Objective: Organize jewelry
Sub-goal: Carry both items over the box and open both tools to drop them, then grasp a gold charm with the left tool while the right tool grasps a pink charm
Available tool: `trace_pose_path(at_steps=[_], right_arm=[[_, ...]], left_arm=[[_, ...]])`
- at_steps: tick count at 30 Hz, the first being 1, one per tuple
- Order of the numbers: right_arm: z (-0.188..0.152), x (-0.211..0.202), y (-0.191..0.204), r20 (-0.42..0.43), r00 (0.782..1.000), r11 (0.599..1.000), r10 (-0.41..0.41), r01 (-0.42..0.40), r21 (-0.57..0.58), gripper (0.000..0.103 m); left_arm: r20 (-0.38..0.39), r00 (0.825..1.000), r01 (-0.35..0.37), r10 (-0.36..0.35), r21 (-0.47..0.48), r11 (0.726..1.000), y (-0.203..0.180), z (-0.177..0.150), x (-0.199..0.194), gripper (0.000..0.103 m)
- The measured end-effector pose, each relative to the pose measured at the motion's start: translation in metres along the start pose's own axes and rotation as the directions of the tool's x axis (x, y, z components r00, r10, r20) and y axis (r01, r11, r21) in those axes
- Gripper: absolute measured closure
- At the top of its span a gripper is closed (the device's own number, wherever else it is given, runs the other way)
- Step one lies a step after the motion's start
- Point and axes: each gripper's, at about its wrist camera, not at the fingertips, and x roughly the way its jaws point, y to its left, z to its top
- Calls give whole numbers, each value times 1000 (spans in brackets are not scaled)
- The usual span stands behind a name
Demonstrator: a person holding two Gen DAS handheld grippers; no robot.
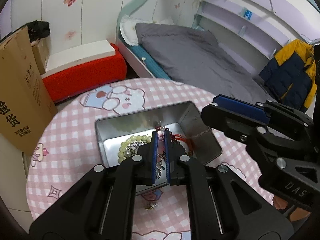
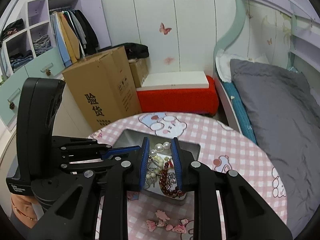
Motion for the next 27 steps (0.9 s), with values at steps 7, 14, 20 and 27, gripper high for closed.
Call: trace_pose_path(at_steps=[7,14,20,27], right_arm=[[-11,8,-12,-39,999,999,-1,2,33,82],[-13,9,-16,-61,998,998,12,-8,61,81],[-12,-9,-15,-40,999,998,14,-11,69,81],[-27,-47,-14,-8,1000,998,4,-3,56,79]], left_arm=[[-29,999,-20,19,-9,1000,2,-4,7,95],[-30,999,-42,41,-14,999,4,-7,0,95],[-12,998,-57,57,-7,998,1,-14,-20,93],[52,993,-103,102,17,995,-8,-34,-57,55]])
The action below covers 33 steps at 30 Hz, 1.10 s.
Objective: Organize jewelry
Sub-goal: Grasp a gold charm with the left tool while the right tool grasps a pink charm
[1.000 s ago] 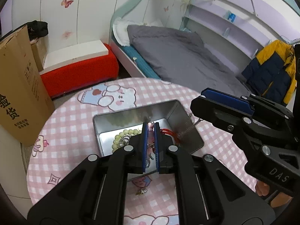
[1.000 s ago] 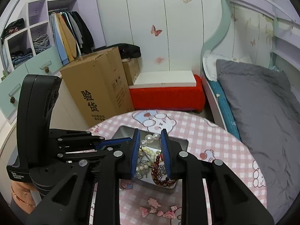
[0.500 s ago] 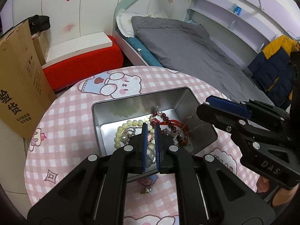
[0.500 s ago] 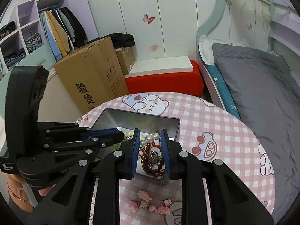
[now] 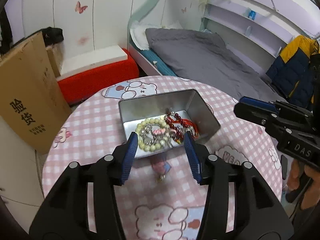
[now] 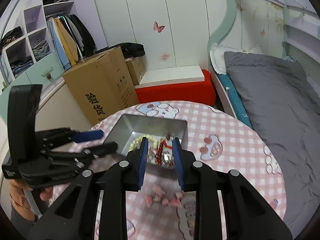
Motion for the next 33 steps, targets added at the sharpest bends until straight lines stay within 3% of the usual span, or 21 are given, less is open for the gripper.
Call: trace_pose_path(at_steps=[9,18,29,33], right_arm=[[-48,-19,-7,-34,999,999,-36,37,9,76],[-88,-3,-14,-120,992,999,-35,38,29,73],[-104,31,-20,-188,980,998,-59,62,8,73],[-102,37,-21,-178,982,998,-65,66,-3,71]], left_arm=[[2,999,-36,35,23,999,-2,-35,-19,55],[-63,995,-73,76,37,997,0,-71,16,55],[-75,992,-100,106,81,992,-5,-72,52,56],[-65,994,-78,84,90,993,-6,-70,56,77]])
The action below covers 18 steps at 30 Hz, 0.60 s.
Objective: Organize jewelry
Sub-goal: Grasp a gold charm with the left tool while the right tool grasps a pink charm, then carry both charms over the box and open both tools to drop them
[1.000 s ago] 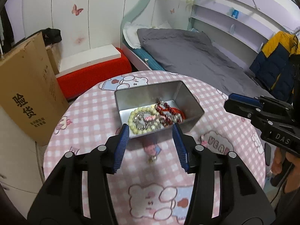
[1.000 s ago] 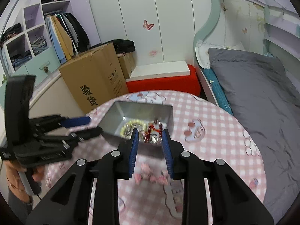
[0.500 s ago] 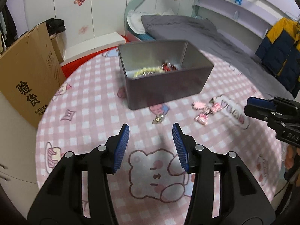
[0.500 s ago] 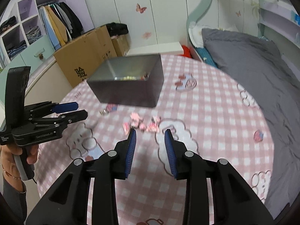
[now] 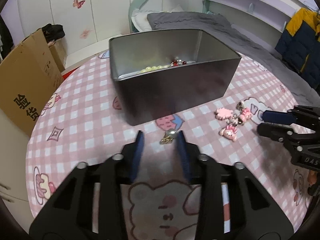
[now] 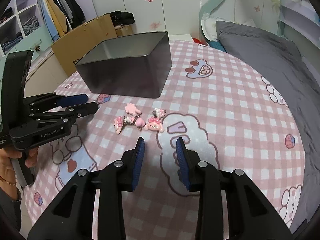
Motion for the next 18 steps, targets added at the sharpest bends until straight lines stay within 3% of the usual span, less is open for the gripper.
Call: trace_pose_path(at_steps=[3,12,15,16,18], right_arm=[[3,3,3,3,1000,1000,-13,13,-19,67],[17,19,14,5,998,994,-57,58,-95,65],[19,23,21,5,996,986,-93,93,-141,75],[19,23,22,4,996,984,-95,94,-149,83],[20,23,23,-3,995,982,-103,102,-161,83]], left_arm=[[3,1000,21,-21,14,1000,-1,3,1,92],[-6,999,44,-44,10,999,1,6,-1,92],[0,998,61,-61,6,998,2,6,-8,92],[6,998,65,-65,7,998,3,6,-11,92],[12,997,75,-75,8,997,3,7,-17,92]])
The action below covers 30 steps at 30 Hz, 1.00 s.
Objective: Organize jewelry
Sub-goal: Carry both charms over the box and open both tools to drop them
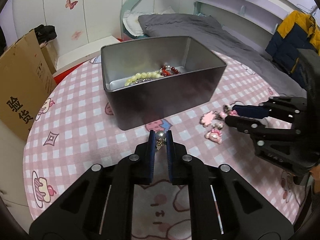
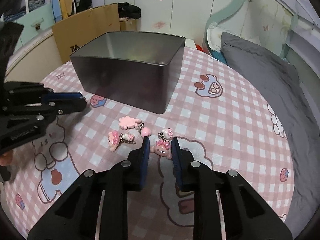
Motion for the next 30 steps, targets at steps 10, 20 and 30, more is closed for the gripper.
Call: trace_pose_path(at_steps=[10,20,30], right_arm=[[8,-53,-12,83,995,996,64,-69,59,83],[56,-90,-11,219,964,982,149,-170,79,83],[94,-57,-14,202,951,956,233,-261,130,83]], left_arm=[[92,989,124,-118,-62,990,10,15,-47,92],[158,976,166,-149,-99,981,19,54,-67,92],[52,985,171,-164,-161,972,30,76,-19,92]])
